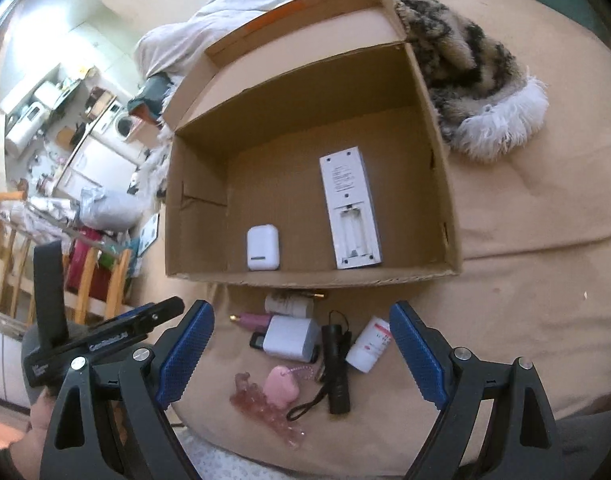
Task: Organize rigid objects
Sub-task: 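Withdraw both open tools from the box back toward the item pile, then grasp the pink bottle with the left tool while the right tool grasps the white pill bottle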
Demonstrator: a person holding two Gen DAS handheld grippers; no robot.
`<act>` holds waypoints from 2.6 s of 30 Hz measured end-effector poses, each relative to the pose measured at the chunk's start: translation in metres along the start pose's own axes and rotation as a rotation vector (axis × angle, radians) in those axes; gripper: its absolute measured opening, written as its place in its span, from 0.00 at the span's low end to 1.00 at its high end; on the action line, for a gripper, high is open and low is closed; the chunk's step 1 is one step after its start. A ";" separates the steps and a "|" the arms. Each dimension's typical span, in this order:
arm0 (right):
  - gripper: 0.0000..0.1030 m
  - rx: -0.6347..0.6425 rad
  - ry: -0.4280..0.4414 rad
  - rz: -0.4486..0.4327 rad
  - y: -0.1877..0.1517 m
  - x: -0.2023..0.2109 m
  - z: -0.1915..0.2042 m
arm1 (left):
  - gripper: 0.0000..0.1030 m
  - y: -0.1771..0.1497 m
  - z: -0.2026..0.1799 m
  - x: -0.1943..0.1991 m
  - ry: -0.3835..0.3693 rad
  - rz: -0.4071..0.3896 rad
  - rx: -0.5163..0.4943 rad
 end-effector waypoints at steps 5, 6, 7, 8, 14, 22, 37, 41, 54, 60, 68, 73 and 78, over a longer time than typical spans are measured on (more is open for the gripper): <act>0.92 -0.022 -0.013 0.030 -0.005 -0.004 -0.007 | 0.62 -0.005 -0.005 -0.016 -0.011 0.066 0.009; 0.92 -0.032 -0.021 0.031 -0.005 -0.005 -0.010 | 0.62 -0.005 -0.008 -0.020 -0.014 0.078 0.009; 0.92 -0.046 -0.029 0.033 -0.004 -0.005 -0.013 | 0.62 -0.005 -0.012 -0.025 -0.018 0.091 0.006; 0.92 -0.062 -0.035 0.036 -0.004 -0.006 -0.017 | 0.62 -0.006 -0.018 -0.031 -0.022 0.111 0.002; 0.92 -0.160 -0.056 0.087 -0.005 -0.019 -0.041 | 0.62 -0.006 -0.051 -0.061 -0.067 0.204 -0.009; 0.92 -0.194 -0.058 0.127 -0.008 -0.031 -0.050 | 0.62 -0.006 -0.068 -0.085 -0.050 0.256 -0.012; 0.92 -0.275 -0.070 0.220 -0.012 -0.054 -0.068 | 0.57 0.005 -0.069 -0.105 -0.043 0.293 -0.051; 0.92 -0.289 -0.087 0.233 -0.016 -0.057 -0.072 | 0.57 0.007 -0.065 -0.107 -0.012 0.281 -0.061; 0.44 -0.342 -0.111 0.339 -0.032 -0.094 -0.081 | 0.56 0.003 -0.076 -0.111 0.050 0.235 -0.139; 0.28 -0.255 -0.163 0.269 -0.023 -0.088 -0.073 | 0.56 -0.003 -0.058 -0.099 0.058 0.214 -0.097; 0.28 -0.239 -0.128 0.140 -0.013 -0.057 -0.066 | 0.56 -0.005 -0.030 -0.070 0.080 0.141 -0.062; 0.28 -0.207 -0.123 0.148 -0.019 -0.039 -0.063 | 0.56 -0.009 -0.027 -0.041 0.100 0.056 -0.082; 0.28 -0.112 -0.138 0.128 -0.016 -0.030 -0.041 | 0.56 -0.011 -0.027 -0.014 0.081 0.031 -0.057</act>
Point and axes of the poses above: each gripper's, at about its wrist camera, not at the fingertips, and x roughly against the way its jaws point, z to its left, y to its top, the point moved 5 cm from there along -x, roughly the way its jaws point, and after that the axes turned 9 degrees about y, right-handed, at the moved point
